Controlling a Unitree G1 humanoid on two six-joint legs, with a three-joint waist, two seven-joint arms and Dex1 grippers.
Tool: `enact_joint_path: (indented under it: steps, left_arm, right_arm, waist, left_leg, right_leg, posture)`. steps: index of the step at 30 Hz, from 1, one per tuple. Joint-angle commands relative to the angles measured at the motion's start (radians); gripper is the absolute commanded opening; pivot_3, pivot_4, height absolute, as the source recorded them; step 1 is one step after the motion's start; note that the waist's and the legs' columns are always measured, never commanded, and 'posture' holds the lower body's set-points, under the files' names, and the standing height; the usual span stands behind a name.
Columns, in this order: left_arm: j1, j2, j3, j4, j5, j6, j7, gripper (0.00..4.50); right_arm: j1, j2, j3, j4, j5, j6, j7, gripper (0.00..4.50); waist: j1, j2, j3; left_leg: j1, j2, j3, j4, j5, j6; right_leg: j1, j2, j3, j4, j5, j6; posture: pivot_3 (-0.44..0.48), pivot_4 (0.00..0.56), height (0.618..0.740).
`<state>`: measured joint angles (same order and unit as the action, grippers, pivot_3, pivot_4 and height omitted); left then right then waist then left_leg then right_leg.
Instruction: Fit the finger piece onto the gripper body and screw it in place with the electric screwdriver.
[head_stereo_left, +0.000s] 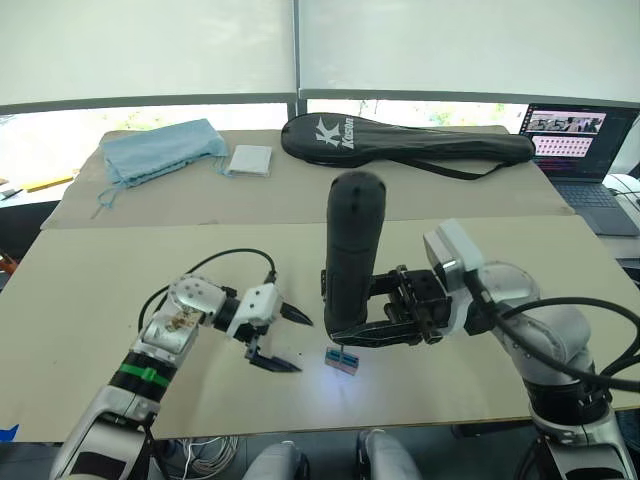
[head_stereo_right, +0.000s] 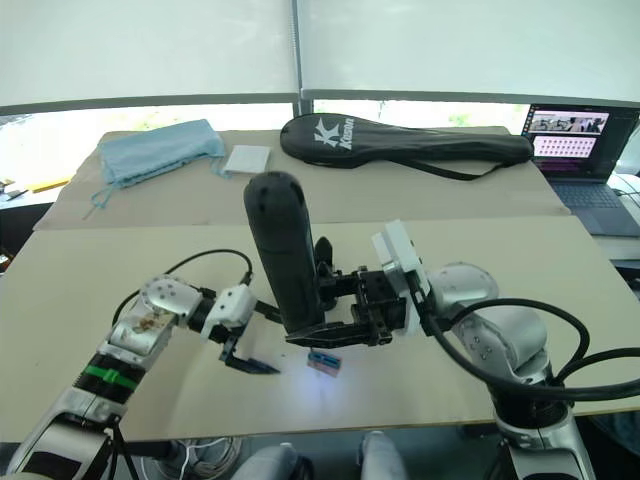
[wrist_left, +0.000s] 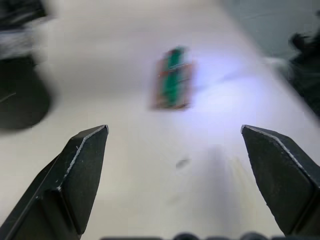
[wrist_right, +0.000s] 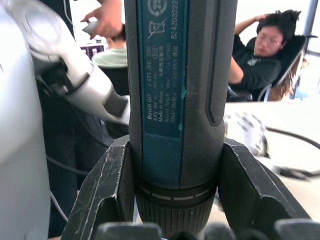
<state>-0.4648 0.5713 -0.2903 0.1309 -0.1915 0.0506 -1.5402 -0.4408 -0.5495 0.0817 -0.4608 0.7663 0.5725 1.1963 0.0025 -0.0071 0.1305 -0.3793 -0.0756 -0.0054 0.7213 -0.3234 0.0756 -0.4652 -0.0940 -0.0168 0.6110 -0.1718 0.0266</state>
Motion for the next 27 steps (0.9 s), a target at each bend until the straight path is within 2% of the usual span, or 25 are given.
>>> enact_joint_path:
  steps: [1, 10, 27]
  left_arm:
    - [0.006, -0.043, -0.022, -0.065, 0.0, -0.002, 0.06, 4.5]
    - [0.011, -0.096, -0.066, 0.015, 0.048, -0.074, 0.131, 4.5]
    - [-0.003, -0.117, -0.077, 0.04, 0.041, -0.085, 0.149, 4.5]
  right_arm:
    - [0.025, 0.012, -0.004, -0.039, -0.034, -0.091, -0.005, 1.9]
    - [0.06, 0.042, 0.017, -0.002, -0.113, -0.168, -0.045, 1.9]
    - [0.062, 0.042, 0.037, 0.041, -0.145, -0.194, -0.037, 1.9]
  waist:
    - [0.009, 0.0, 0.0]
    - [0.009, 0.0, 0.0]
    - [0.01, 0.0, 0.0]
  left_leg:
    - [0.001, 0.0, 0.0, 0.0, 0.0, 0.0]
    - [0.007, 0.0, 0.0, -0.001, 0.0, 0.0]
    - [0.007, 0.0, 0.001, -0.001, 0.0, 0.0]
  right_leg:
    - [0.001, 0.0, 0.0, 0.0, 0.0, 0.0]
    - [0.005, 0.002, 0.0, 0.0, 0.0, 0.0]
    - [0.006, 0.002, 0.0, 0.0, 0.0, 0.0]
  posture:
    - [0.0, 0.15, 0.736]
    - [0.0, 0.15, 0.736]
    - [0.0, 0.15, 0.736]
